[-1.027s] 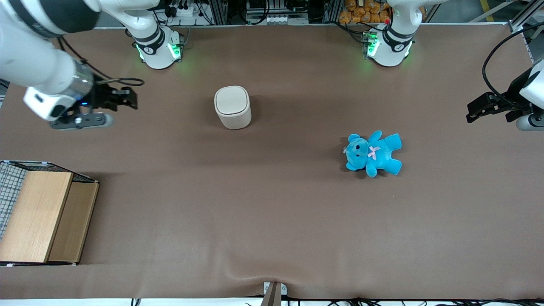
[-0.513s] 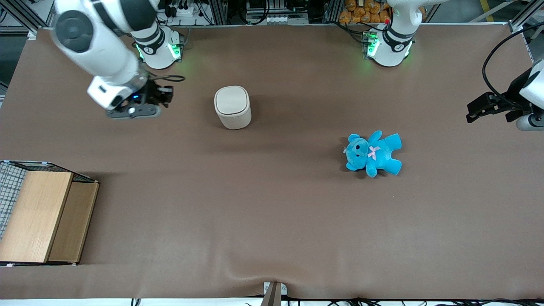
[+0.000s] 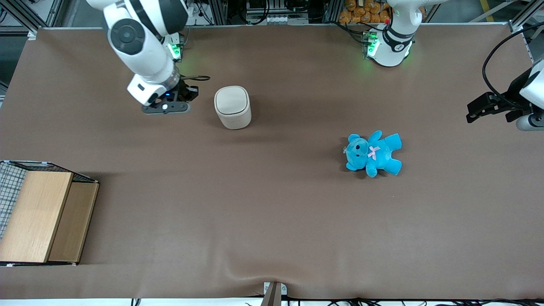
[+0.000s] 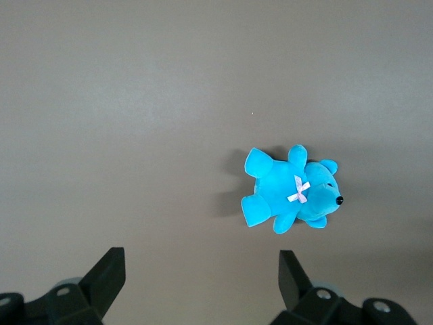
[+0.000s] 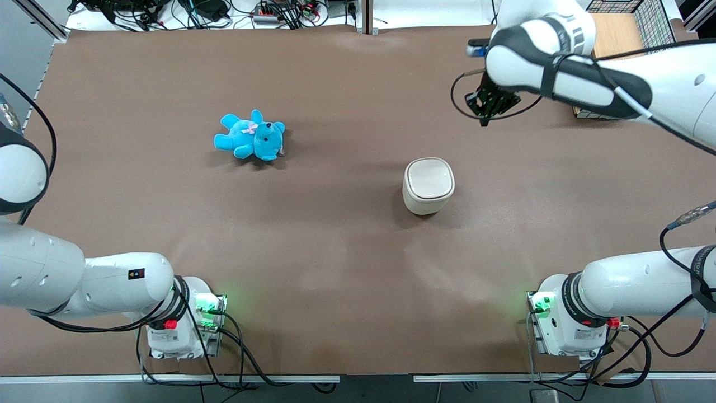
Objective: Open trash can with right arm
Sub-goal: 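Move the right gripper over the white trash can's lid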
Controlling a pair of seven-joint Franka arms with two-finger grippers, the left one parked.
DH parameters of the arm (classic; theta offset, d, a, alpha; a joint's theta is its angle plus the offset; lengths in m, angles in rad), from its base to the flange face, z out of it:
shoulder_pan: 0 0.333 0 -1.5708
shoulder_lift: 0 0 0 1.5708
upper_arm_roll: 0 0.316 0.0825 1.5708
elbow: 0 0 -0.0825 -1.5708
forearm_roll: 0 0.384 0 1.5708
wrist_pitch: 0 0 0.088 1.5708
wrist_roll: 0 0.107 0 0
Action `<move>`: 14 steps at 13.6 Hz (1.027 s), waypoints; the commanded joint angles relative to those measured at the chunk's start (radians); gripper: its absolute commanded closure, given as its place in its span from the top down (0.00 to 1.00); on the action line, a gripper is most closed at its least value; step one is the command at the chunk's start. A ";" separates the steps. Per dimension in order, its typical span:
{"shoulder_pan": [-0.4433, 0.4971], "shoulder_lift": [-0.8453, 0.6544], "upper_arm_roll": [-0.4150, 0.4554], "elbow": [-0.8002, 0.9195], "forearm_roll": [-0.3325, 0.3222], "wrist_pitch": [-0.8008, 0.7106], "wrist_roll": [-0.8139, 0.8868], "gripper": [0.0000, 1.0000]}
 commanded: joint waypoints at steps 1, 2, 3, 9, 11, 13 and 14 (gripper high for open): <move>0.018 -0.030 0.032 -0.079 0.024 0.081 0.012 0.00; 0.022 -0.027 0.035 -0.101 0.035 0.112 0.012 0.00; 0.024 -0.023 0.035 -0.117 0.063 0.137 0.012 0.00; 0.045 0.030 0.104 -0.144 0.071 0.223 0.096 0.00; 0.064 0.041 0.106 -0.159 0.069 0.247 0.107 0.00; 0.071 0.042 0.106 -0.182 0.069 0.283 0.109 0.00; 0.075 0.052 0.106 -0.184 0.069 0.287 0.110 0.00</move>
